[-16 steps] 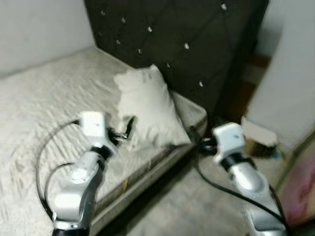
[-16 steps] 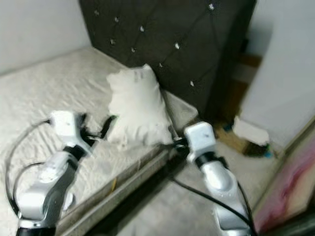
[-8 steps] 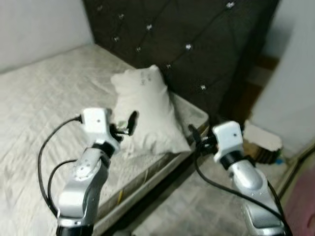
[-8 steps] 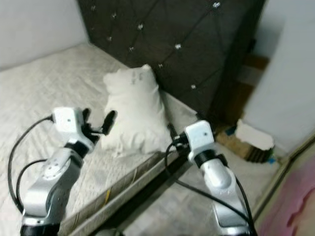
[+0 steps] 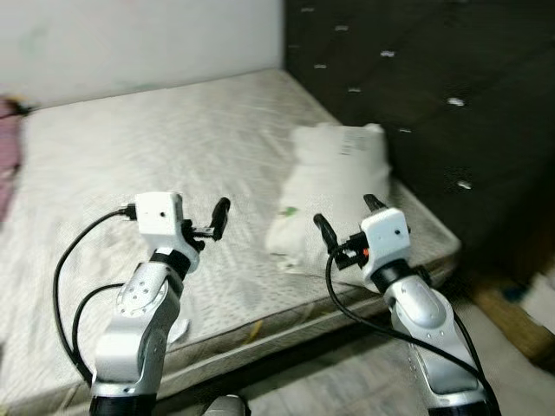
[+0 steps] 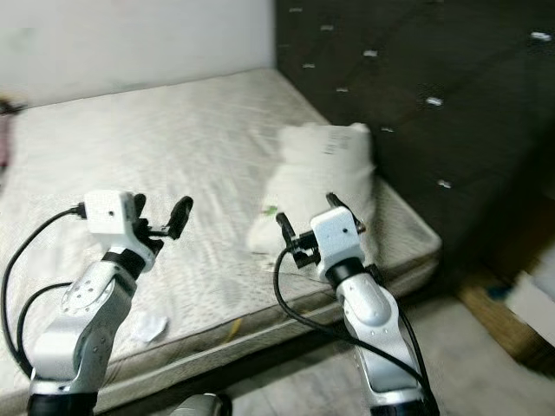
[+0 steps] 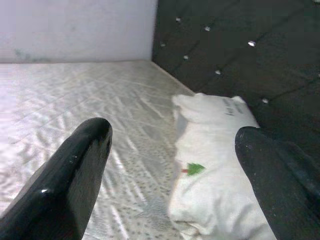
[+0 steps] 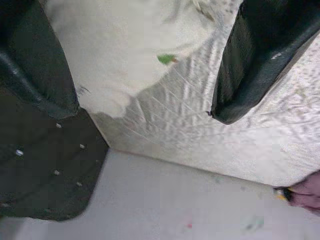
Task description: Clean up the room
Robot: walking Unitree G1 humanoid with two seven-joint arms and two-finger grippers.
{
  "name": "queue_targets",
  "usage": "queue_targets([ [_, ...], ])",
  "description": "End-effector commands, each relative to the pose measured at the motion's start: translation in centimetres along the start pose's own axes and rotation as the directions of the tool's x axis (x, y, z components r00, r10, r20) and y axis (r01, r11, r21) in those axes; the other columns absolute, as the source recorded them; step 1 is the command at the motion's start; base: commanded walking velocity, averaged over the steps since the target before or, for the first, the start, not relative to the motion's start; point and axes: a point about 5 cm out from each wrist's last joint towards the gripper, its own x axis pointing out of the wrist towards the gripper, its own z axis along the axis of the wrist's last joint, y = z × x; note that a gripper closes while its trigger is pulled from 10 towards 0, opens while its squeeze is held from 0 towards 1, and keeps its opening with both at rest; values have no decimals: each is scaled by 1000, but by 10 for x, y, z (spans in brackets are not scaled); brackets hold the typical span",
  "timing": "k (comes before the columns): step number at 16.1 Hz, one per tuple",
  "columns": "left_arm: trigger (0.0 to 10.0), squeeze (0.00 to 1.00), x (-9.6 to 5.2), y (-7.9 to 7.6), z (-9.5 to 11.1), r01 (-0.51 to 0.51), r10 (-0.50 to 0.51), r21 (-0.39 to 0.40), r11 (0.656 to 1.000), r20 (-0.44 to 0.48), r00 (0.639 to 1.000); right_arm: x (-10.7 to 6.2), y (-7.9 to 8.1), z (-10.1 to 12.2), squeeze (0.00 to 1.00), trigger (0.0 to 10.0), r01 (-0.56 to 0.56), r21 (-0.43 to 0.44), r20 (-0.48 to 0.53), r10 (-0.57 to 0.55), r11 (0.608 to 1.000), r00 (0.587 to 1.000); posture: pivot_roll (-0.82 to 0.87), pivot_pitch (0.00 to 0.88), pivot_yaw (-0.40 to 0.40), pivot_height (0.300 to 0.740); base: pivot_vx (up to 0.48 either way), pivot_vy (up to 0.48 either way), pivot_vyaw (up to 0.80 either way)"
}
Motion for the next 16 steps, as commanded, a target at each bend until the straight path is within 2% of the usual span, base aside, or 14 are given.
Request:
queue_targets([
  [1, 10000, 0, 5, 1, 4, 8, -8, 12, 1000, 15, 1000, 3, -4, 0, 0, 10000, 26, 4, 8, -26, 1000, 1000, 19, 0, 22, 740, 0, 0, 800],
  [6, 10000, 0, 23, -4, 15, 21, -21, 12, 1000, 57, 998, 17, -11, 4, 0, 10000, 47, -30, 42, -46, 998, 998, 14, 0, 22, 740, 0, 0, 800],
  [8, 10000, 0, 30, 2, 13, -25, 23, 27, 999, 63, 998, 27, -13, 9, 0, 10000, 44, -29, 73, -42, 999, 996, 15, 0, 14, 740, 0, 0, 794],
  [14, 10000, 0, 47, -7, 34, -4, 4, 6, 1000, 146, 989, 45, -24, 14, 0, 10000, 75, -27, 121, -72, 997, 990, 15, 0, 21, 740, 0, 0, 0],
  [16, 10000, 0, 49, -7, 30, -16, 12, 27, 1000, 149, 989, 44, -25, 12, 0, 10000, 88, -16, 122, -85, 996, 989, 24, 0, 13, 740, 0, 0, 0],
])
